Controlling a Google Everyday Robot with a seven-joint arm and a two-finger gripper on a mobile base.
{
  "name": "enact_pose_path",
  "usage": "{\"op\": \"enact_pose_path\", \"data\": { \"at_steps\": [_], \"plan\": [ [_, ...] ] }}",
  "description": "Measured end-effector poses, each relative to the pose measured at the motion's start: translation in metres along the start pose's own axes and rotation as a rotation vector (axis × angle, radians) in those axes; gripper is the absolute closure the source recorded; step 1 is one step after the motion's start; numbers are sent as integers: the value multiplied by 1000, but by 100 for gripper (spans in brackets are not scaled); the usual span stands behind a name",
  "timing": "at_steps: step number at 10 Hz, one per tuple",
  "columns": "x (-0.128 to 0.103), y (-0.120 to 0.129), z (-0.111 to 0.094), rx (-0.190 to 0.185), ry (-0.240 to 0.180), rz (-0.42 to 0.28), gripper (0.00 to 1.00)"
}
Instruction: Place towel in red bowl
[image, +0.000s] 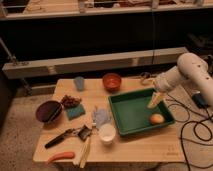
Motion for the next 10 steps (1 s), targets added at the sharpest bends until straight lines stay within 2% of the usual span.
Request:
{"op": "enact_pose_path", "data": {
  "at_steps": [3,4,6,8,9,10],
  "plan": [
    [-1,0,0,3,10,-6,20],
    [-5,-2,-2,13,49,-23,20],
    [-35,-12,1,38,157,-74,20],
    [-74,-21,13,66,260,-128,20],
    [-97,-26,26,80,317,-161,20],
    [-110,-30,36,83,345,-178,20]
  ]
}}
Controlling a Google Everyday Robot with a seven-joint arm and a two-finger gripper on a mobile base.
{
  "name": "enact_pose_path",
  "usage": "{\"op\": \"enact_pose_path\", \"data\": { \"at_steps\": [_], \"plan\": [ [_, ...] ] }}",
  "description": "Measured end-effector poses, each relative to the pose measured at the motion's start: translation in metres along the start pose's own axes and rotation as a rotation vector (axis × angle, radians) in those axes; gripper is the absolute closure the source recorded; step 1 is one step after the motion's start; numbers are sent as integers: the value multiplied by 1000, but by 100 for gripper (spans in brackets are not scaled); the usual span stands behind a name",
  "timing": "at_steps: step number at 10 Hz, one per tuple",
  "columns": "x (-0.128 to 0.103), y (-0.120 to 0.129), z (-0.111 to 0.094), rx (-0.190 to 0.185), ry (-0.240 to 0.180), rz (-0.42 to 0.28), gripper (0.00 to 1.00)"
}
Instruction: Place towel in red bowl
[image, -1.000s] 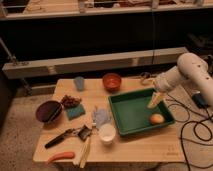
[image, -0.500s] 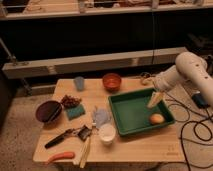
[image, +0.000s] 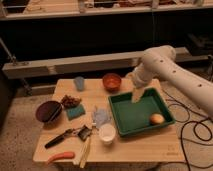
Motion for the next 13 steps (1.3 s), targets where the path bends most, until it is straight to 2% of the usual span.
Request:
{"op": "enact_pose_path", "data": {
  "at_steps": [1,2,3,8,9,11,12,13],
  "plan": [
    [-11,-3,8,-10,2,-14,20],
    [-20,-5,24,-52,-19,-41,20],
    [-28,-6,31,-78,-40,-57,20],
    [-29,-6,30,-77,-33,-69,20],
    [-37,0,27,-73,-19,-83,20],
    [-58,12,31,-95,-39,-101,20],
    [-81,22,34,-114,-55,-120,20],
    [-92,31,36,-130,-61,-130,20]
  ]
}}
